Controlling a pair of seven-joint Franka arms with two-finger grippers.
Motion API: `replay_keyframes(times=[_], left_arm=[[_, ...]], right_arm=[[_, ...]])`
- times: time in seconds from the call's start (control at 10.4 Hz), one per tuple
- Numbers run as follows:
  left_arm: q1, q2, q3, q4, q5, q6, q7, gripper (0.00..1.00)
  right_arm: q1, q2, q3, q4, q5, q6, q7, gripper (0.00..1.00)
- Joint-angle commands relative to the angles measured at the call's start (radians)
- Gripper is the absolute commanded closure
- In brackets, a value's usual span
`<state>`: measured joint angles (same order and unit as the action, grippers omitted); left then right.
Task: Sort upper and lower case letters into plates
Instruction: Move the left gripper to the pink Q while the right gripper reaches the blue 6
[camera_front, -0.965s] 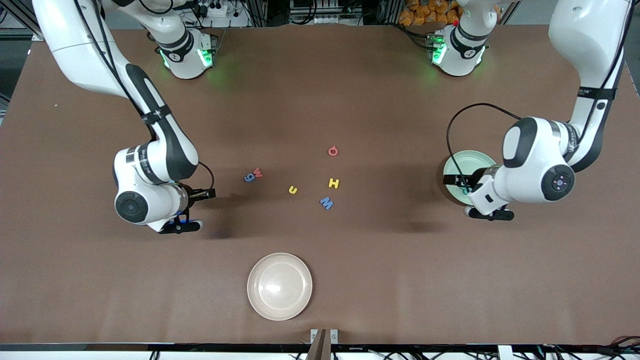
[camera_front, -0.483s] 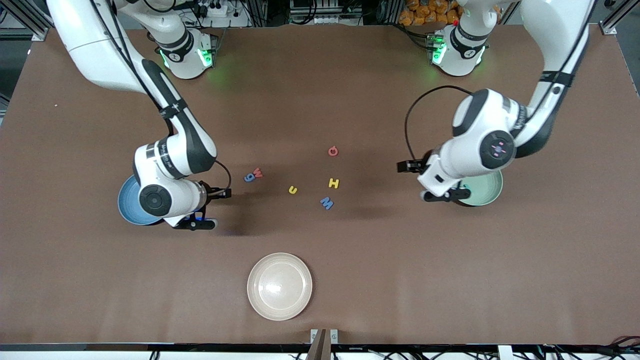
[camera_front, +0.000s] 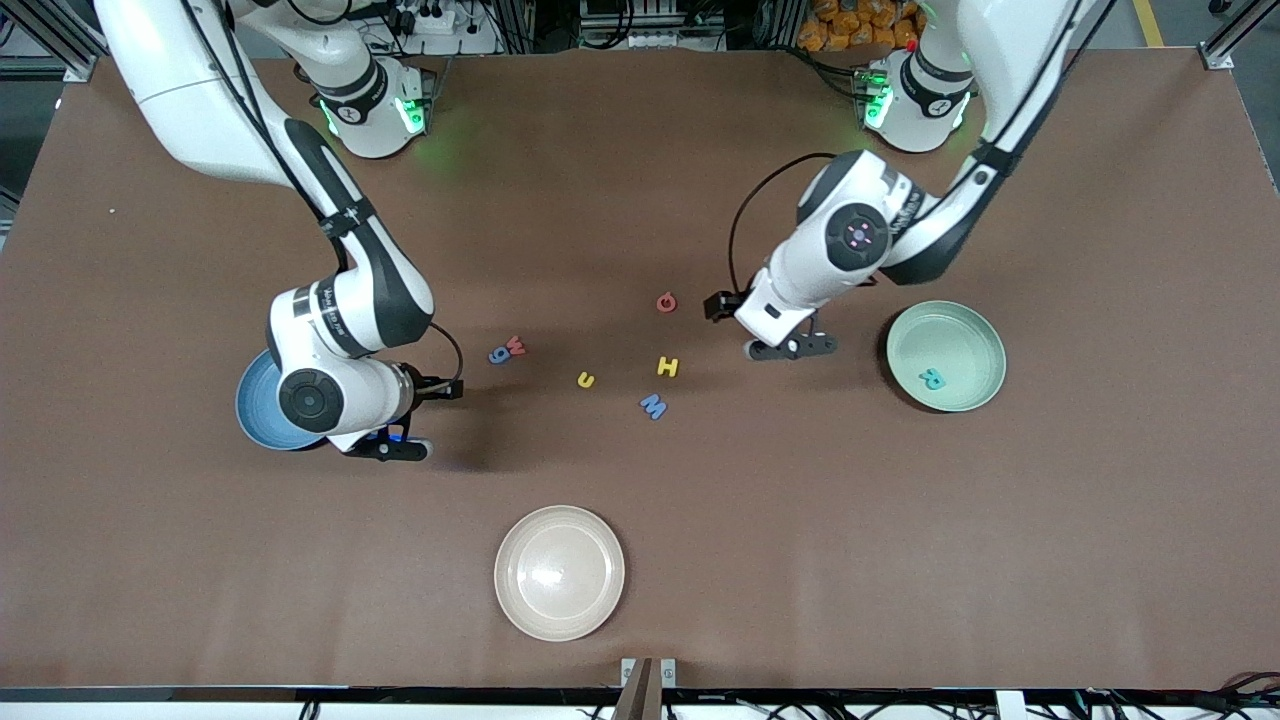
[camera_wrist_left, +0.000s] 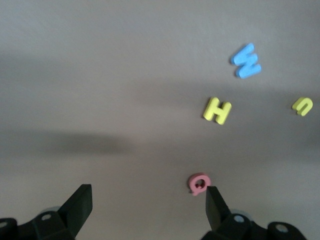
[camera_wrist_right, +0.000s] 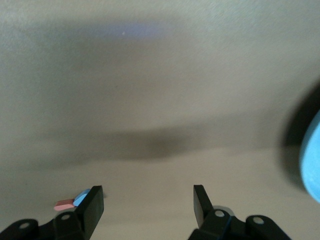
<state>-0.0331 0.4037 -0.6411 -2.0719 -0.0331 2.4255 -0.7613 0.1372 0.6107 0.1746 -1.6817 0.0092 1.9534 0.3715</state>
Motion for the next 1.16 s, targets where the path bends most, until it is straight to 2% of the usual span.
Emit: replay_keyframes(times=[0.0, 0.19, 0.29, 0.39, 0.48, 0.58, 1.06], left_arm=[[-0.067, 0.007, 0.008, -0.042, 0.155, 0.086, -0.204, 0.0], [-0.129, 0.024, 0.011, -0.011, 0.246, 0.049, -0.32, 0.0], [-0.161, 0.056, 0.023, 0.046, 0.295, -0.02, -0.375, 0.0], [-0.207, 0.111, 0.033, 0.143, 0.355, -0.13, -0.445, 0.0], [-0.246, 0.174, 0.038, 0.235, 0.378, -0.175, -0.507, 0.0], [-0.258, 0.211, 0.04, 0.272, 0.38, -0.177, -0.51, 0.0], [-0.246, 0.269, 0.041, 0.268, 0.403, -0.117, -0.484, 0.0]], right_arm=[[0.012, -0.009, 0.003, -0.021, 0.014, 0.013, 0.03, 0.19], [0.037, -0.008, 0.0, -0.026, 0.057, 0.036, 0.107, 0.19], [0.05, -0.008, 0.0, -0.044, 0.057, 0.067, 0.151, 0.19], [0.05, -0.008, 0.002, -0.065, 0.06, 0.099, 0.182, 0.19], [0.054, -0.008, 0.002, -0.087, 0.06, 0.125, 0.238, 0.19], [0.068, -0.009, 0.002, -0.101, 0.06, 0.151, 0.329, 0.19], [0.099, -0.016, 0.002, -0.105, 0.061, 0.154, 0.721, 0.19]])
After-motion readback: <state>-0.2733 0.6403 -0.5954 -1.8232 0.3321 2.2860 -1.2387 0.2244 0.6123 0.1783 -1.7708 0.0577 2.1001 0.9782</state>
